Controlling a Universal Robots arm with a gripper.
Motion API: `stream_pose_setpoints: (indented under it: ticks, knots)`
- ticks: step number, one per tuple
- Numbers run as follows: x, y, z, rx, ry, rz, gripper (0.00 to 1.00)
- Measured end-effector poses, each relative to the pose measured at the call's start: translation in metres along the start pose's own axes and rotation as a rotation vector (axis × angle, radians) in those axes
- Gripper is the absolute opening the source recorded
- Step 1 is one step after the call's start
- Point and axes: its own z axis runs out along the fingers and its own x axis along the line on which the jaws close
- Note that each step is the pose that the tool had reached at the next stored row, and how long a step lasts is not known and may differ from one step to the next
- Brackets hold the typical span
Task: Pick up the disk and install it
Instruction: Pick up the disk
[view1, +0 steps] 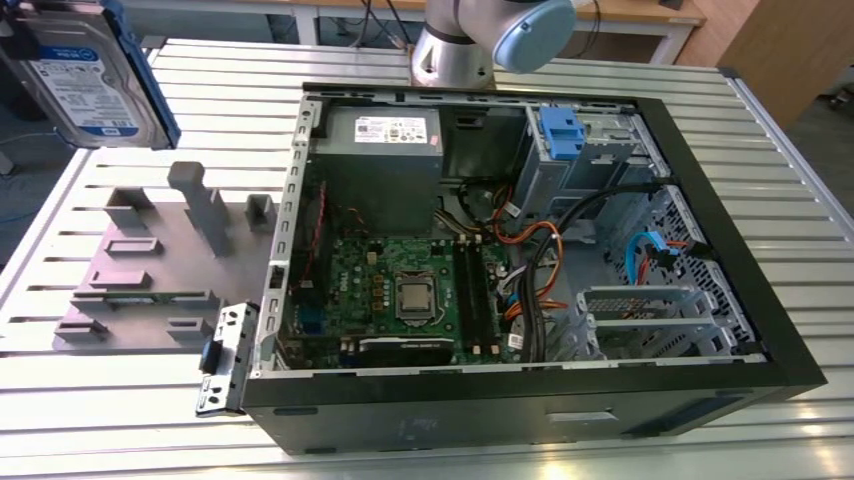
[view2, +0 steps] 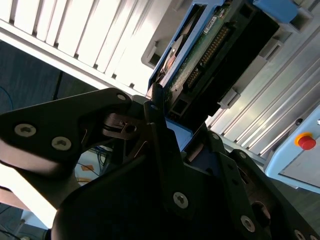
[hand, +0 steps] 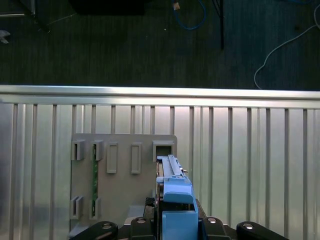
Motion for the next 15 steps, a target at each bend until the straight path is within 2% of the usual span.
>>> stream_pose_setpoints:
  ticks: [11,13,15]
  knots:
    - [-0.0001,0.0000,-0.0041,0.0001,0.0000,0.000,0.37]
    - [-0.0003,0.0001,-0.0101,0.0001,-0.0001,0.000,0.37]
    - [-0.0003,0.0001,-0.0104,0.0001,-0.0001,0.000,0.37]
